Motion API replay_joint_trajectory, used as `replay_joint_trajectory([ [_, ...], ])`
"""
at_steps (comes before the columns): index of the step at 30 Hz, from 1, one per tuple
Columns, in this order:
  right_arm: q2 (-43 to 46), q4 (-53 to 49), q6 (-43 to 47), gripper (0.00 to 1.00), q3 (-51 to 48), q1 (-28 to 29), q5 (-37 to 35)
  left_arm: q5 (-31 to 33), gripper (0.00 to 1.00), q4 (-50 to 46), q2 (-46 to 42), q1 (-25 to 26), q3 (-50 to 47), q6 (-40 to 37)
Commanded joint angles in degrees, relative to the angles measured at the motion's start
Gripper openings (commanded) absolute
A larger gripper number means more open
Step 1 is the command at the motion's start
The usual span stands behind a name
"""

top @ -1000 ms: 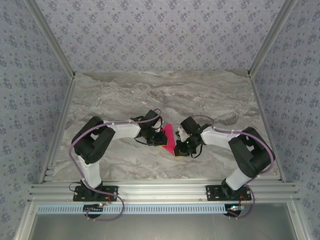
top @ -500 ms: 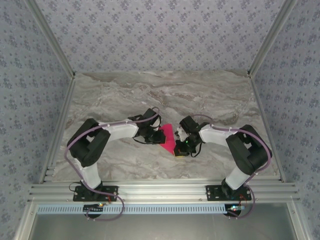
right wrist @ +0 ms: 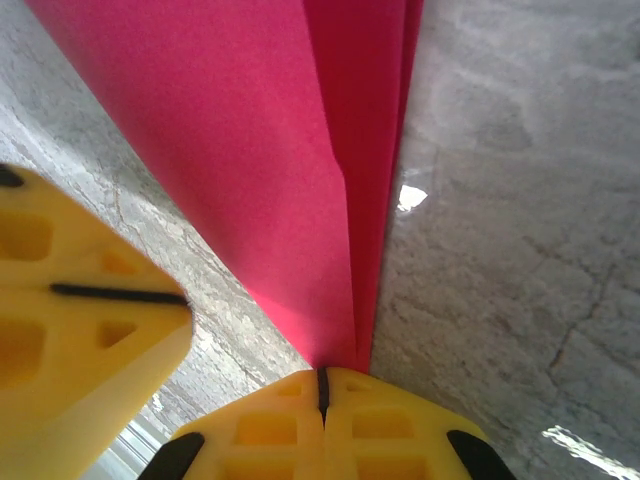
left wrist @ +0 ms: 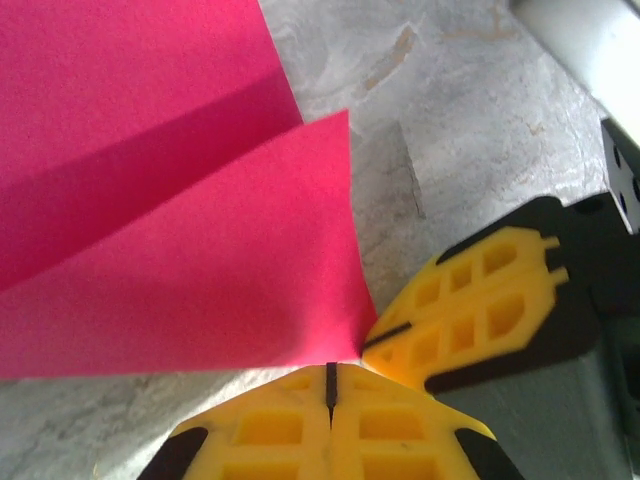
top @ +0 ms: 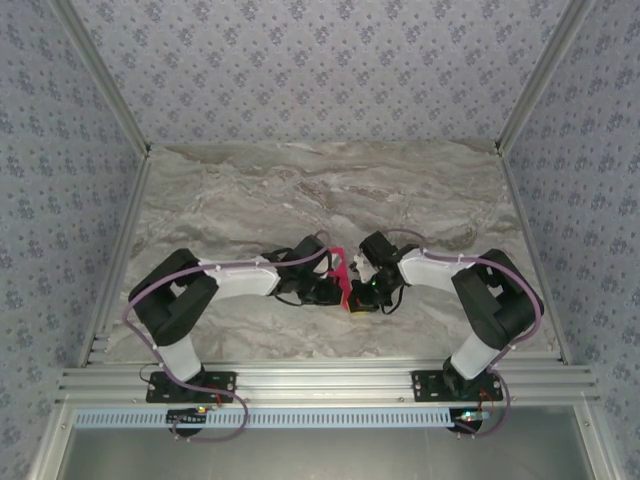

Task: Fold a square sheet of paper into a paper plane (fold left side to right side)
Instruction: Third fold the triangle at the center of the table.

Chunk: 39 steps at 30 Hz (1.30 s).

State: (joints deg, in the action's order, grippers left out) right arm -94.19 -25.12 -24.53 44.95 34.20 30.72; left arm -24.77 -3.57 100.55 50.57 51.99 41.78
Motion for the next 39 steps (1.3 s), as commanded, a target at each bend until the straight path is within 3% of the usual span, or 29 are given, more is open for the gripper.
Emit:
replay_joint_trajectory([
  [1,-3.4,-5.2,0.8,0.0,-2.2,-0.5,-8.6,-0.9,0.02,3.6,1.7,0.1,-0.1,1.2],
  [9,-3.5,-5.4,0.9,0.0,-2.3,-0.5,-8.8,-0.4,0.02,4.7,4.2,0.2,-0.7,1.7],
  [21,-3.7,-8.0,1.7,0.0,-2.1,-0.6,-11.4,6.8,0.01,-0.1,5.7,-1.5,-1.3,0.3],
  [39,-3.3,-7.8,2.0,0.0,-2.6,-0.9,-10.4,10.7,0.02,-3.8,1.9,-14.0,-4.6,-7.7],
])
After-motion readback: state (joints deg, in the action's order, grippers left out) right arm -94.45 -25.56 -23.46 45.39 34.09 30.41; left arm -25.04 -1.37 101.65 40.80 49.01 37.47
